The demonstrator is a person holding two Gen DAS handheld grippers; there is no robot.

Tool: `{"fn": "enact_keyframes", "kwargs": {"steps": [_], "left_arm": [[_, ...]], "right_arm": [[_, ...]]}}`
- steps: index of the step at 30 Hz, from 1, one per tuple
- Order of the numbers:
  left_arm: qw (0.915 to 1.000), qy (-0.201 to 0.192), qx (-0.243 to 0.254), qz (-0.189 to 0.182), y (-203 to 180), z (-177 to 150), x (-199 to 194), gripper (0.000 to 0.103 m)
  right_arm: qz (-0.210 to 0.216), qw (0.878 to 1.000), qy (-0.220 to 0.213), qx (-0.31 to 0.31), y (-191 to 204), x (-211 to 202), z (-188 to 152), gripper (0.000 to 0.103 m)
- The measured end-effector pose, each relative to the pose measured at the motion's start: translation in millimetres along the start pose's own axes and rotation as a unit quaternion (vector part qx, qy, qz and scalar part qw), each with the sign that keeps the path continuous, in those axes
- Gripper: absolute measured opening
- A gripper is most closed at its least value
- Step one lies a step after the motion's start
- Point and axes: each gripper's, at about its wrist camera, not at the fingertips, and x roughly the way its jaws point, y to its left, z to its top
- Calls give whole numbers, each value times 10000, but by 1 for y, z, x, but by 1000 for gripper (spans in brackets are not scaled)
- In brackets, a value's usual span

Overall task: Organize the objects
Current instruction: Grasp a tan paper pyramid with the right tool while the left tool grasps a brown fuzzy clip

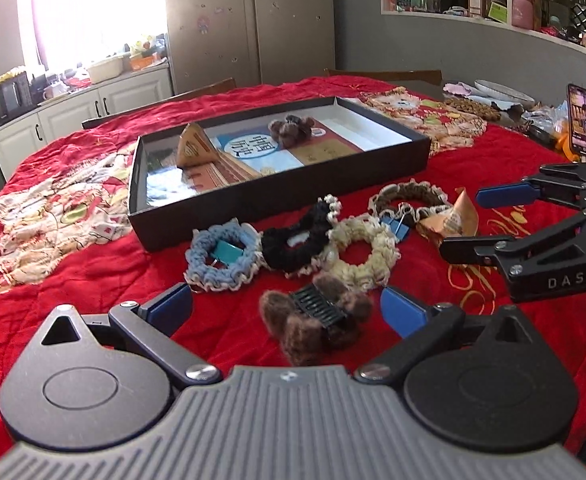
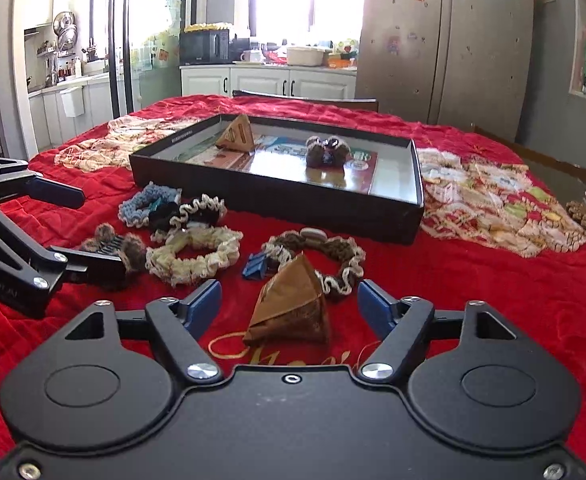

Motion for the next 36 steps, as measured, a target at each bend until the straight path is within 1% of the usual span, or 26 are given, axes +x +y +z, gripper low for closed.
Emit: {"fn": "enact_keyframes", "kwargs": {"steps": [3, 6, 11, 16, 20, 25, 27, 36], "left_arm": [[10000, 15, 8, -44, 0, -3, 4, 103], [9999, 85, -44, -79, 2, -5, 8, 99], [9995, 210, -166, -174, 4, -7, 13, 94], [9990, 282, -220, -275, 3, -9, 17, 84], [9987, 290, -251, -331, 3, -10, 17, 79], [9987, 295, -284, -314, 4, -9, 17, 63], [9986, 299, -302, -316, 5, -9, 16, 58], [9986, 304, -307, -298, 5, -8, 16, 50]], "right_arm": [[36, 10000, 47, 26, 0, 3, -2, 66], [49, 9999, 86, 66, -1, 5, -3, 62], [53, 9999, 118, 93, -1, 7, -5, 60], [38, 9999, 119, 70, 0, 8, -6, 54], [23, 9999, 133, 88, 0, 9, -5, 51], [21, 9998, 156, 110, 0, 11, -5, 45], [33, 9998, 165, 114, -1, 11, -6, 44], [39, 9998, 160, 109, -1, 11, -6, 41]]}}
